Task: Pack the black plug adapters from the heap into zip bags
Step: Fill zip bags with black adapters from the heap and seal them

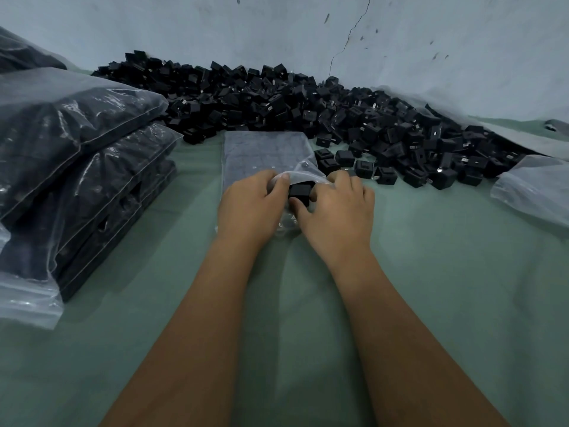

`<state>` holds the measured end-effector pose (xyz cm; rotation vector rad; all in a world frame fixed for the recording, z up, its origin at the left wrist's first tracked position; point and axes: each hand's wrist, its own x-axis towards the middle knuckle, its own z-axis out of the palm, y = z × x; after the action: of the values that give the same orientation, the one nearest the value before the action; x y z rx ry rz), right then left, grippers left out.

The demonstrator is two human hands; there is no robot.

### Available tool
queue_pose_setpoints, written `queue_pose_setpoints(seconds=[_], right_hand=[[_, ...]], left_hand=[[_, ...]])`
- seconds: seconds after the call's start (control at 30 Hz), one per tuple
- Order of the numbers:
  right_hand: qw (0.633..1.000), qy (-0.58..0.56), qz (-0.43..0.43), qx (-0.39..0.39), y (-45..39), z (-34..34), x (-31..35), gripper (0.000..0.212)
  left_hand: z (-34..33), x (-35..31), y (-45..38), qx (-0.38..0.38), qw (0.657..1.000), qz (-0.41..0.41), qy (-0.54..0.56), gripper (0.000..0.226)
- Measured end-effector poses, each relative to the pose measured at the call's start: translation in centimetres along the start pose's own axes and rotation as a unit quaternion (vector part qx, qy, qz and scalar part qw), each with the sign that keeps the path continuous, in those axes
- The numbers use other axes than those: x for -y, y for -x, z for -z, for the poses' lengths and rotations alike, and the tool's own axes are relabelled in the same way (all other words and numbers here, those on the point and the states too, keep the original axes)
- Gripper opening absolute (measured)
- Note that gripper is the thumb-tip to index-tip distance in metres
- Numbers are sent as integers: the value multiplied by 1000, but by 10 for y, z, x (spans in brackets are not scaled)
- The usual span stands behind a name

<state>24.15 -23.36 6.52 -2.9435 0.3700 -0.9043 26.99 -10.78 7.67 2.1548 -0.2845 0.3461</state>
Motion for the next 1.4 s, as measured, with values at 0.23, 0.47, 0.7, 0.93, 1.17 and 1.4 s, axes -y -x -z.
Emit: queue_pose_setpoints(seconds=[0.23, 0.47, 0.7, 0.93, 1.17, 1.4], right_hand=[[999, -10, 27, 30, 2, -1, -3, 29], [999, -20, 5, 27, 3, 2, -1, 30], [995, -83, 17, 56, 4, 2, -2, 28], [992, -81, 26, 98, 4, -3, -5, 31], [995, -92, 10, 24, 1, 3, -5, 29], [995, -54, 13, 86, 3, -2, -4, 39]], left_hand=[[0, -1, 0, -1, 1000, -2, -12, 39], [1, -2, 1, 3, 1000, -12, -25, 39], [0, -1, 2, -2, 1000, -13, -23, 37], [-1, -8, 3, -69, 985, -128, -97, 20], [-8, -10, 5, -24, 988, -114, -97, 35], [1, -6, 2, -92, 988, -80, -96, 41]])
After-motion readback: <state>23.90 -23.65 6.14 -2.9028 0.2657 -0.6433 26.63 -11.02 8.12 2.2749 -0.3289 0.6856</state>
